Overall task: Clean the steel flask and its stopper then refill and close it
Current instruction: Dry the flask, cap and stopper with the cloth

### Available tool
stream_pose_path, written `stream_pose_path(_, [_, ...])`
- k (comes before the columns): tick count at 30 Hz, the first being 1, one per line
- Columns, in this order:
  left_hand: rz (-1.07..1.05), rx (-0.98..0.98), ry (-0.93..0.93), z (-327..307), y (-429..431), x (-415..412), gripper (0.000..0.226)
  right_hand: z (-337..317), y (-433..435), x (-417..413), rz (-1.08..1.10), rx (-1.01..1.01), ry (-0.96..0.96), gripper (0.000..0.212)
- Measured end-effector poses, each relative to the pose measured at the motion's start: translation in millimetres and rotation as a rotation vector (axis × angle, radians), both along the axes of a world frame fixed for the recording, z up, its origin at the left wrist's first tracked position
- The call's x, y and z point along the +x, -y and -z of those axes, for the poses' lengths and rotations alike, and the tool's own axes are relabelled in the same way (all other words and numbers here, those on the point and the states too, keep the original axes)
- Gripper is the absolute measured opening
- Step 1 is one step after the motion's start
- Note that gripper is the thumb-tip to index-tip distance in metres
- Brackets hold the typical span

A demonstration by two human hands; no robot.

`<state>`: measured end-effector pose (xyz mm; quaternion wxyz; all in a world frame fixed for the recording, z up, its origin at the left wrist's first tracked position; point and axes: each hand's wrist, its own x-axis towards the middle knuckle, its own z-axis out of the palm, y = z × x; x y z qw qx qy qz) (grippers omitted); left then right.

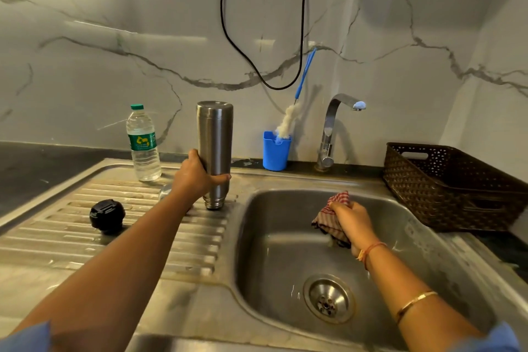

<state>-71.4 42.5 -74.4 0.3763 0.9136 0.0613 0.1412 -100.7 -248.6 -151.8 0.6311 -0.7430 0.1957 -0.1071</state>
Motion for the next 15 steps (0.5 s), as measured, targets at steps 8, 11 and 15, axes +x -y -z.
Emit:
stream_pose_path(8, [0.098, -0.002, 0.011, 4.8, -3.9, 13.4, 0.074, 0.5, -2.8, -1.0, -0.006, -0.013, 0.017, 0.015])
stream_pose_path(11, [0.113, -0.036, -0.015, 5.6, -7.7, 17.5, 0.075, -0.4, -2.3, -2.5, -0.011, -0.008, 0.012, 0.019])
stream_pose_path(15, [0.135, -0.083, -0.039, 5.1, -13.6, 20.0, 0.078, -1.1, -3.0, -2.9, -0.013, -0.013, 0.009, 0.021])
